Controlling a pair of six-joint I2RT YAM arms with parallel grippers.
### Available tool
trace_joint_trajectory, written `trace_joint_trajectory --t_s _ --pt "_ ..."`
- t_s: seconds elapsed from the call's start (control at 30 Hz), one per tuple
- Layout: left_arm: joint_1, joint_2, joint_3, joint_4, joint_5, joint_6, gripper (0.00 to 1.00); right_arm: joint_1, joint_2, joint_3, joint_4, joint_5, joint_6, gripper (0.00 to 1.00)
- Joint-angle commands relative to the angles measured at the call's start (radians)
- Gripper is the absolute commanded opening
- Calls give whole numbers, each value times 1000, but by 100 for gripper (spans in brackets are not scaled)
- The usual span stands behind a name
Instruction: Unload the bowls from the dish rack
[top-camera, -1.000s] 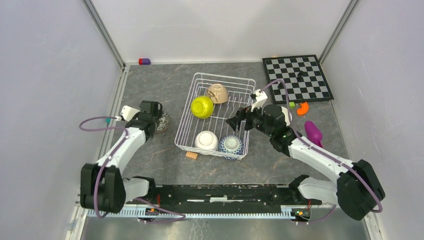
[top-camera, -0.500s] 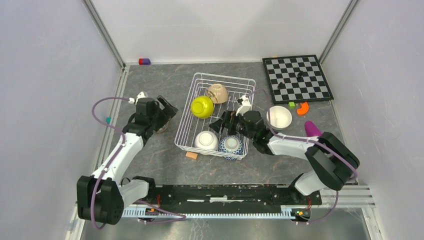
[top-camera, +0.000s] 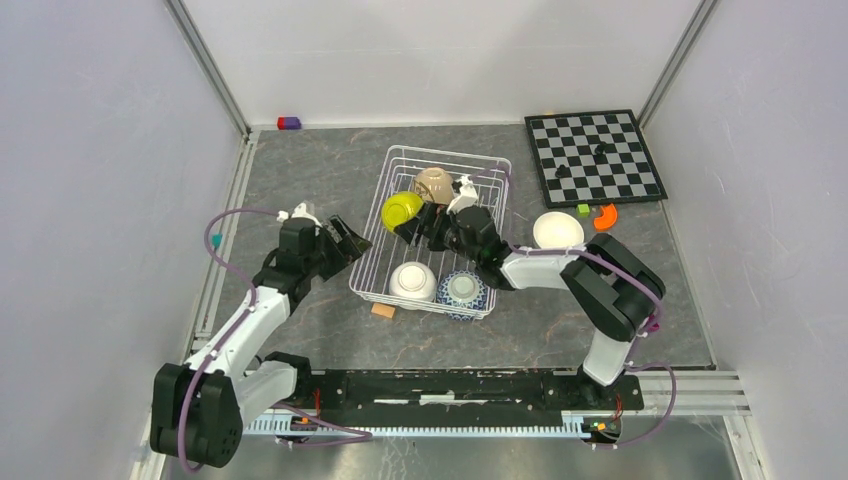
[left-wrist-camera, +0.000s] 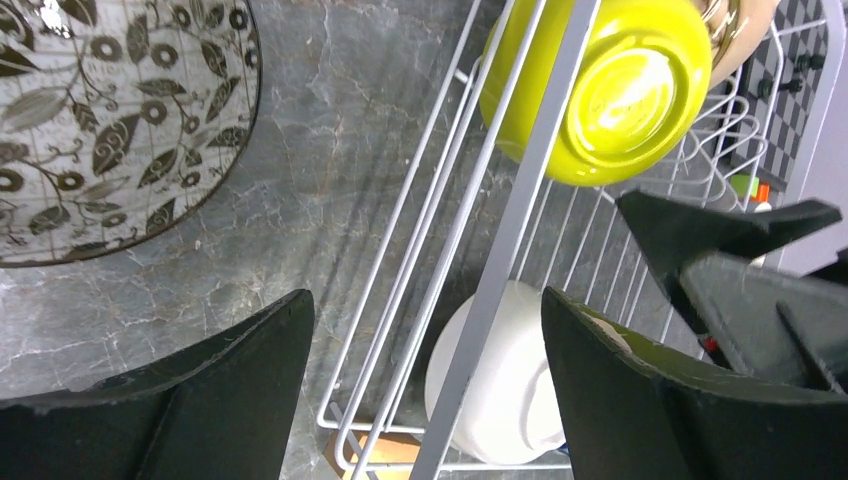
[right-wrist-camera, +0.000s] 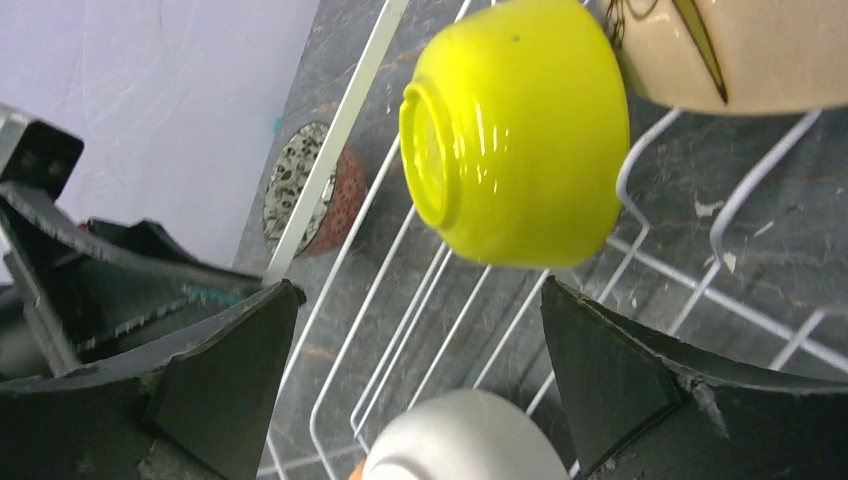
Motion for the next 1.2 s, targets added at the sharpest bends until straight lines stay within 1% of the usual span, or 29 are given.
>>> trace_joint_trajectory --t_s 0.0,0.23,0.33,0.43,0.5,0.6,0.7,0.8,0.87,0.97,1.17 --pt "-10 -15 -21 49 63 48 89 6 58 91 8 67 0 98" --pt "-26 -34 -49 72 77 41 86 21 75 130 -107 180 0 98" --pt "-30 -35 -55 83 83 39 84 24 66 110 -113 222 1 98" --pt "-30 -31 -57 85 85 39 83 23 75 108 -106 230 -1 98" --pt "-30 -31 -57 86 89 41 81 24 93 121 -100 218 -4 98" --pt "-30 -36 -58 86 96 40 80 22 130 151 -44 145 -26 98" --pt "-32 -44 -61 86 96 43 79 22 167 210 -82 114 -21 98" --pt "-32 -51 -61 87 94 44 79 23 179 226 -57 82 -17 98" --pt "-32 -56 -63 91 95 43 79 22 171 221 -31 60 -25 95" --pt "-33 -60 -67 102 97 38 79 22 145 211 -9 46 -47 92" --pt "-32 -59 -64 104 95 39 79 22 96 183 32 25 -103 82"
